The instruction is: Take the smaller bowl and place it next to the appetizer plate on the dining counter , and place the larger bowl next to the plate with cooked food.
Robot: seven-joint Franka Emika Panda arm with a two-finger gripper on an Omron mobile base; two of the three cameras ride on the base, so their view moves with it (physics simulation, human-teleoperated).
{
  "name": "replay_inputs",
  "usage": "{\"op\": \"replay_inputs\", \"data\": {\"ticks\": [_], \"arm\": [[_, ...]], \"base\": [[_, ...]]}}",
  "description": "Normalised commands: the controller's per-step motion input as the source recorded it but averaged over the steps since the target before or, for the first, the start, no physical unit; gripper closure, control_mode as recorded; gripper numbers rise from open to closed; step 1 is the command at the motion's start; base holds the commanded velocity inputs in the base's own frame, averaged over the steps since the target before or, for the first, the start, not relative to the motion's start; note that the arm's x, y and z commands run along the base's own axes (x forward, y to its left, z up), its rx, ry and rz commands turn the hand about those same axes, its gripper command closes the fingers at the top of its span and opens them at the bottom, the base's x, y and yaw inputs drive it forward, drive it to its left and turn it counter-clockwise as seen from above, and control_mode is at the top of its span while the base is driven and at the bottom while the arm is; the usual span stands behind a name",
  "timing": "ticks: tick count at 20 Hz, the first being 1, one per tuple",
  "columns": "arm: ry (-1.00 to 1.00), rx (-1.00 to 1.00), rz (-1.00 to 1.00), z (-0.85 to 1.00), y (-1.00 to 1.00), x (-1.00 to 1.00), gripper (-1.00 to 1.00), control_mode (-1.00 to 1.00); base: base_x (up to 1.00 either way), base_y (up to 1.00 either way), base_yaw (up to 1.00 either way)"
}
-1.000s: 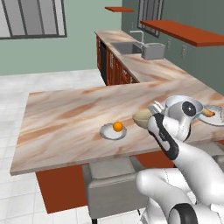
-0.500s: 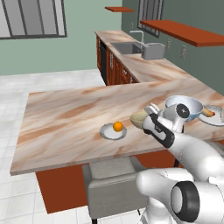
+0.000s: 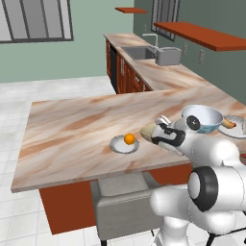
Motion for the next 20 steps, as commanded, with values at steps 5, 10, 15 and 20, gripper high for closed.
{"op": "replay_inputs", "data": {"ticks": [5,10,15,20], "arm": [[0.0,0.0,0.0,-0.33,0.0,0.22,1.0,-1.0],[0.0,0.0,0.0,-0.33,0.0,0.27,1.0,-1.0],[0.0,0.0,0.0,-0.32,0.0,0.34,1.0,-1.0],[0.0,0.0,0.01,-0.33,0.0,0.24,1.0,-1.0]], "base": [[0.0,0.0,0.0],[0.0,0.0,0.0],[0.0,0.0,0.0],[0.0,0.0,0.0]]}}
